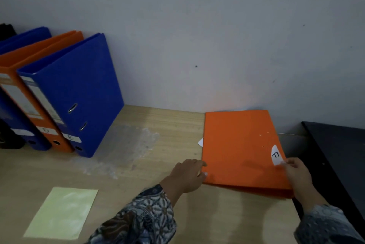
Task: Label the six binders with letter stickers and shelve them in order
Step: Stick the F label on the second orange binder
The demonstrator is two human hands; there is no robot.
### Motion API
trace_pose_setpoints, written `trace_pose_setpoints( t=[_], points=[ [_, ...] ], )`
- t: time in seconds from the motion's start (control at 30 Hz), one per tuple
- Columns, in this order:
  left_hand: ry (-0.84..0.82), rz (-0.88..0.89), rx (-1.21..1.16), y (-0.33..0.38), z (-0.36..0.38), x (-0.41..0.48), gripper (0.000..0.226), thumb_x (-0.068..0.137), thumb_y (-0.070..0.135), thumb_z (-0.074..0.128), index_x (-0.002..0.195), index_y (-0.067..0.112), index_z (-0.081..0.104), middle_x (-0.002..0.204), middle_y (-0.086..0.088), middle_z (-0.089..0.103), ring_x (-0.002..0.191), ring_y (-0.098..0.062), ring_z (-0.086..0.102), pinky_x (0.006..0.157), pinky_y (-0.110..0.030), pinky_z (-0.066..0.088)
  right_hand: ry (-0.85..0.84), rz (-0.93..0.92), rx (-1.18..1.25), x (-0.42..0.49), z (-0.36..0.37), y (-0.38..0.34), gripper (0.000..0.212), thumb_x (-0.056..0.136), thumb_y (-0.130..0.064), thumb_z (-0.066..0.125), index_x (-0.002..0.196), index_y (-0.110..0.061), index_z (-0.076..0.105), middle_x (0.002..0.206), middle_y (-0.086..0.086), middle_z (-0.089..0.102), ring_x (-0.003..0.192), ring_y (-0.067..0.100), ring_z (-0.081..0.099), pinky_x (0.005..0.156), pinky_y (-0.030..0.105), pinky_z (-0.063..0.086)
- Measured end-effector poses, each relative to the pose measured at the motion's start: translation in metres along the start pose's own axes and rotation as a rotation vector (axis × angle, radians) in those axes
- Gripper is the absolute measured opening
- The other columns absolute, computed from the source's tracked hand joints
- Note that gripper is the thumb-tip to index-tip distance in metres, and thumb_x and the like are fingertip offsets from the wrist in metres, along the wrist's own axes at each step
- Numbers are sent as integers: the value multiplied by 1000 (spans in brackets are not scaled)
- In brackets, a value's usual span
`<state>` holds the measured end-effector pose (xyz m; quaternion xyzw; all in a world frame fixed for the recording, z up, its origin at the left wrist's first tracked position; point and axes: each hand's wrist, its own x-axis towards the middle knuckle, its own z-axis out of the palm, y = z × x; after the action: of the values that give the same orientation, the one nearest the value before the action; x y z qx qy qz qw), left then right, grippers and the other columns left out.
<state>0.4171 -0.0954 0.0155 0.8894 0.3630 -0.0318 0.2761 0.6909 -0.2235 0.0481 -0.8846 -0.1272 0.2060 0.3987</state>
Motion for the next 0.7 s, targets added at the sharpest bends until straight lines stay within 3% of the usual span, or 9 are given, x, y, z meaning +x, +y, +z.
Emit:
trace_pose_setpoints(
  t=[0.13, 0.33, 0.47, 0.53, 0.6, 0.7],
  points=[
    [-48, 7, 10, 10, 3, 8, 51, 98, 43, 40, 144, 22, 34, 150, -4, 36, 138, -22, 31, 110, -40, 28, -101, 74, 85, 9, -6, 0, 14, 87, -5, 58, 78, -13, 52, 92, 21, 58, 77, 32, 54, 67, 38, 45],
    [-106, 8, 5, 20, 8, 8, 53, 99, 42, 39, 146, 19, 31, 151, -6, 33, 138, -24, 30, 110, -43, 28, -253, 151, -1, 18, -12, -11, 4, 92, -3, 50, 96, -4, 48, 94, 21, 53, 71, 30, 50, 59, 35, 41],
    [-97, -16, -37, 24, 5, 9, 53, 99, 43, 39, 146, 20, 31, 151, -6, 33, 138, -23, 31, 111, -42, 28, -318, 177, -24, 13, -16, -18, 16, 91, 4, 47, 79, -7, 48, 88, 21, 55, 69, 30, 49, 58, 33, 39],
    [-89, -24, -60, 24, 4, 10, 53, 98, 44, 39, 145, 21, 31, 150, -6, 35, 136, -24, 34, 109, -42, 30, -303, 175, 7, 8, -18, -22, 6, 90, 1, 50, 89, -5, 50, 99, 24, 56, 71, 30, 51, 60, 34, 41],
    [-68, -31, -96, 24, 3, 11, 52, 98, 45, 39, 144, 21, 33, 148, -6, 37, 133, -24, 38, 107, -41, 33, -271, 156, 51, 1, -22, -23, 10, 91, -3, 50, 101, -4, 49, 95, 21, 56, 72, 29, 51, 60, 34, 41],
    [-41, -58, -173, 25, 0, 12, 51, 98, 44, 39, 143, 21, 34, 146, -7, 39, 129, -25, 42, 105, -39, 36, -191, 49, 145, -6, -25, -21, 3, 92, -7, 50, 91, -9, 52, 98, 22, 55, 72, 26, 50, 59, 32, 39]
  ],
)
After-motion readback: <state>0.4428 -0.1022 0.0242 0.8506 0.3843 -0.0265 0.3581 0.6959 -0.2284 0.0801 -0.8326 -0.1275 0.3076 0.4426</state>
